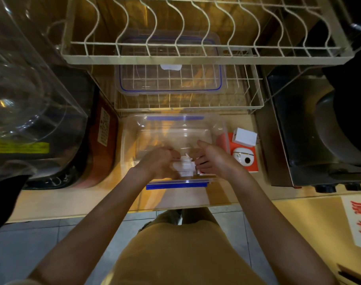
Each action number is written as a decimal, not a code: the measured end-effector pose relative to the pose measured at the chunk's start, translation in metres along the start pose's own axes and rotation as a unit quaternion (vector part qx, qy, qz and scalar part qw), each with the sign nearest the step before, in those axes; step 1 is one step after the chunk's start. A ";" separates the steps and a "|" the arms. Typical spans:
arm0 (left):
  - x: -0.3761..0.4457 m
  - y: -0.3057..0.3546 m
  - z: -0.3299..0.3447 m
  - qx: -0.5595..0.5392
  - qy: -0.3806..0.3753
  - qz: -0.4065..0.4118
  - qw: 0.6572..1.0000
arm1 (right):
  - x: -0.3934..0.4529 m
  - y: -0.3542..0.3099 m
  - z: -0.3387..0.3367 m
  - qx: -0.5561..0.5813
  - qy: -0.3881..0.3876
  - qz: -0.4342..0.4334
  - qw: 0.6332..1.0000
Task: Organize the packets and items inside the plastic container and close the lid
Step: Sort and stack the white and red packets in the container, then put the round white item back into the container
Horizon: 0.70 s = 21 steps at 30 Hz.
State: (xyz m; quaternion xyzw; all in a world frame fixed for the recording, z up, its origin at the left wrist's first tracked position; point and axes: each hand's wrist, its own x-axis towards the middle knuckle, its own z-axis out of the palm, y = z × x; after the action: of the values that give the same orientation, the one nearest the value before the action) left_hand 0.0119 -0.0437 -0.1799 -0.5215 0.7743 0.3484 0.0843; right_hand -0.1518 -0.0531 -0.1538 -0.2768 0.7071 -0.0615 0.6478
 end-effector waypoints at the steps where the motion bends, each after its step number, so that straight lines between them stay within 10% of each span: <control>1: 0.000 -0.001 -0.001 -0.025 0.000 -0.013 1.000 | 0.000 0.001 -0.001 0.004 0.001 -0.001 1.000; 11: 0.003 0.020 -0.022 -0.082 0.002 -0.024 0.996 | -0.034 0.004 -0.017 0.055 0.007 -0.087 0.995; 21: 0.041 0.130 -0.065 -0.156 0.051 0.020 0.986 | -0.053 0.051 -0.050 0.215 0.350 -0.260 0.874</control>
State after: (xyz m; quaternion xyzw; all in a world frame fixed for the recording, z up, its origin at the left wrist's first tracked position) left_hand -0.1037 -0.0879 -0.0932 -0.5297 0.7243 0.4390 -0.0448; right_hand -0.2150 0.0013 -0.1224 -0.2650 0.7593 -0.4714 0.3620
